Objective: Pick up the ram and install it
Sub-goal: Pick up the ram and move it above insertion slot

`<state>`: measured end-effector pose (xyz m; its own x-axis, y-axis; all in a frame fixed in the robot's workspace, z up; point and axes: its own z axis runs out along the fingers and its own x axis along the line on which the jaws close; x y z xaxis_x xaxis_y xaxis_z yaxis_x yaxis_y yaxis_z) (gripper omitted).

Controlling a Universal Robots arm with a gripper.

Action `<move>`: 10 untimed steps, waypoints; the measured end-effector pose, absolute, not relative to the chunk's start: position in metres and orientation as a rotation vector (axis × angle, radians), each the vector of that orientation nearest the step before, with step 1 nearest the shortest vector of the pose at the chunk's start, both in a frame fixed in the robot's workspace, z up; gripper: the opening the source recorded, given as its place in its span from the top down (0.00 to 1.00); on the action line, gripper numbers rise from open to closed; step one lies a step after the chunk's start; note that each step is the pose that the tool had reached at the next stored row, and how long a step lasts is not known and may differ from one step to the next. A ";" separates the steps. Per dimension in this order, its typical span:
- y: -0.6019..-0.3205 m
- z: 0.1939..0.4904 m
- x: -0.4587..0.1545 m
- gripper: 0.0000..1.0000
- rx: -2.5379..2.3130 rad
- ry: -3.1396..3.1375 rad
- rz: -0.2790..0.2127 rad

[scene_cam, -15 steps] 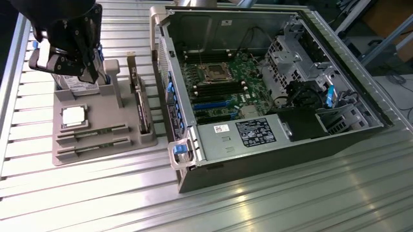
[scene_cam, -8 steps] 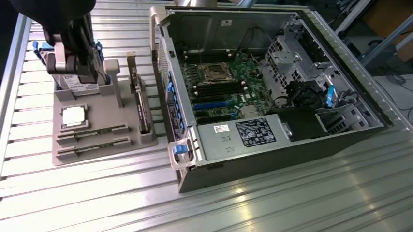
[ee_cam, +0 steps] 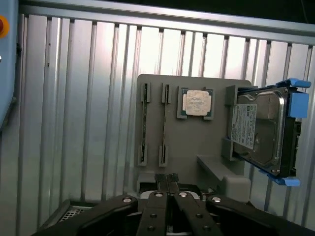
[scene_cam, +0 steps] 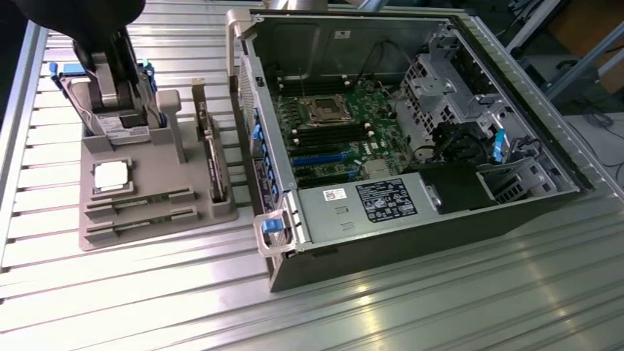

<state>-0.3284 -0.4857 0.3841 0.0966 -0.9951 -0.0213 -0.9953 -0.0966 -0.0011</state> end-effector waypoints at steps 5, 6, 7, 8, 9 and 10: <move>-0.486 0.384 -0.328 0.70 -2.315 2.101 0.024; -0.486 0.383 -0.328 0.70 -2.315 2.101 0.023; -0.486 0.383 -0.329 0.70 -2.315 2.101 0.023; -0.486 0.382 -0.329 0.70 -2.315 2.101 0.024; -0.486 0.380 -0.329 0.70 -2.315 2.101 0.024; -0.486 0.378 -0.330 0.70 -2.315 2.101 0.023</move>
<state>-0.3299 -0.4857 0.3781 0.0966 -0.9951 -0.0213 -0.9953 -0.0966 -0.0012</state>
